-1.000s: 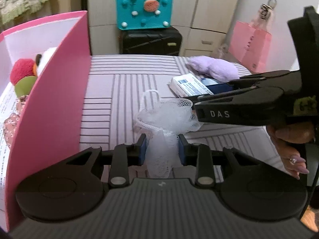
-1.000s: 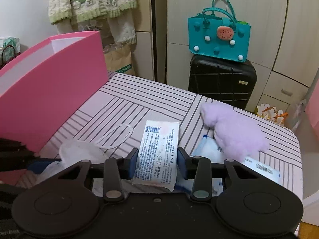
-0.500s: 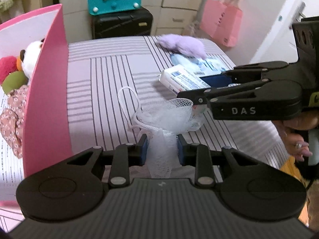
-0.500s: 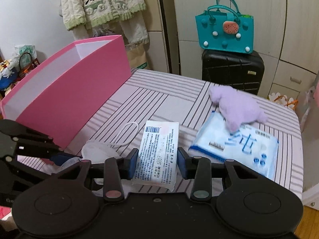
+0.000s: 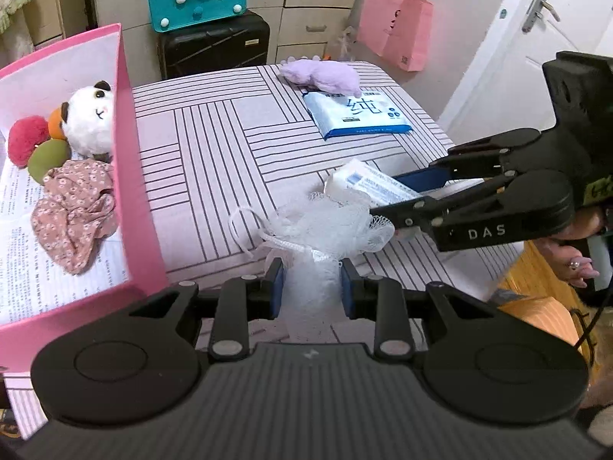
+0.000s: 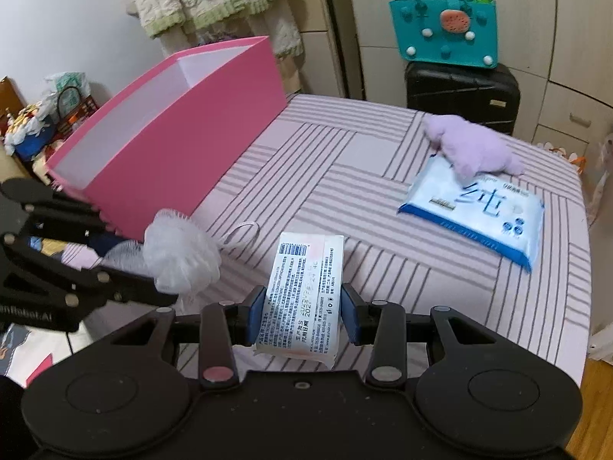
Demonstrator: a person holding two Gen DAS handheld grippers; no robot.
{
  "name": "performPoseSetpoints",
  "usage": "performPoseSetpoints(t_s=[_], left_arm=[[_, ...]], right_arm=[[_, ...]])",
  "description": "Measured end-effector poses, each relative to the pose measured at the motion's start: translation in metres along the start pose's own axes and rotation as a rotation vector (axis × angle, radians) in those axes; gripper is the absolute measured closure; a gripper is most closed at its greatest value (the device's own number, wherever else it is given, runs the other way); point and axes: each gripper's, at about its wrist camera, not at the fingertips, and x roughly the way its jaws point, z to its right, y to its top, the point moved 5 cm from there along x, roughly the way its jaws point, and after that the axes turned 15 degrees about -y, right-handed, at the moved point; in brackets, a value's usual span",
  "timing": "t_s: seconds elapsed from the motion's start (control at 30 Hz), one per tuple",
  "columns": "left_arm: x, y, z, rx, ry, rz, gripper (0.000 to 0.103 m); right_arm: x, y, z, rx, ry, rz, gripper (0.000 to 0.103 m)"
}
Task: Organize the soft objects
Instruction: 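Carry the mesh puff in the left tool while the right tool carries the wipes packet, then lower the puff and wipes packet into the pink box and open both tools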
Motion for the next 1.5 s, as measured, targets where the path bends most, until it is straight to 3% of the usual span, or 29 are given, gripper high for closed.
performPoseSetpoints(t_s=[0.33,0.5,0.63,0.83,1.2,1.37,1.5], left_arm=[[-0.037,-0.019,0.004,0.000,-0.052,-0.120,0.075],[-0.062,-0.030,0.004,-0.008,-0.072,-0.142,0.075],[-0.087,-0.033,0.000,-0.008,-0.048,-0.108,0.075],[-0.126,-0.028,-0.014,-0.015,0.004,-0.004,0.075],[-0.184,-0.002,-0.037,0.022,0.087,0.156,0.074],[-0.197,0.012,-0.052,0.037,0.107,0.215,0.074],[-0.190,0.025,-0.079,-0.007,0.137,0.215,0.074]], right_arm=[[-0.029,-0.006,-0.036,-0.050,0.100,-0.070,0.057],[-0.045,-0.002,-0.056,-0.067,0.159,-0.089,0.057],[-0.054,0.004,-0.069,-0.077,0.202,-0.090,0.057],[-0.067,0.021,-0.089,-0.124,0.200,-0.031,0.057],[-0.087,0.080,-0.113,-0.174,0.263,0.086,0.057],[-0.085,0.112,-0.126,-0.205,0.254,0.173,0.057],[-0.067,0.134,-0.140,-0.235,0.218,0.204,0.057]])
